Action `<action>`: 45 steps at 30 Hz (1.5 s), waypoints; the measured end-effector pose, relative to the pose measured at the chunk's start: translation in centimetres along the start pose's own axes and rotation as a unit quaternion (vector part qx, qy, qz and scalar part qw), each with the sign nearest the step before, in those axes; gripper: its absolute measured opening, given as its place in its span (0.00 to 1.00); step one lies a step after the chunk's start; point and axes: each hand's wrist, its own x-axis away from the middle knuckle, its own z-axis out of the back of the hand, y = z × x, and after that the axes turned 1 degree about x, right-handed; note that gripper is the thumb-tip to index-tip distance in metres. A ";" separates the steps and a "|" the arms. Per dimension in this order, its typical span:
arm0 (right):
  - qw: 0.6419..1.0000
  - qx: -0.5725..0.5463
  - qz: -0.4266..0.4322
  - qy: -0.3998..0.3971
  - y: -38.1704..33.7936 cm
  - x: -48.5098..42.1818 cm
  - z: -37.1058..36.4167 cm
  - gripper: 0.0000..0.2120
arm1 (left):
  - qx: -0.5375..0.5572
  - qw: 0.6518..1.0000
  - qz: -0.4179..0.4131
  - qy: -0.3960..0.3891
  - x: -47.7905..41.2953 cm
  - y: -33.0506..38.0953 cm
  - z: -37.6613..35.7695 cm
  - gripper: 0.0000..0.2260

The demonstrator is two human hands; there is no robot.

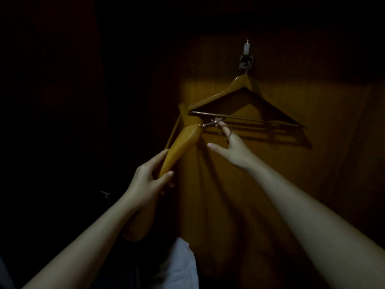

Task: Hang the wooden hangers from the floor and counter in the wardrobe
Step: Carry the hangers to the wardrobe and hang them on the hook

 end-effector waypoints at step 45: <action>0.947 0.286 -0.020 0.143 -5.9 6.3 1.7 0.23 | -0.014 0.953 -0.241 -0.183 -11.1 11.4 1.1 0.20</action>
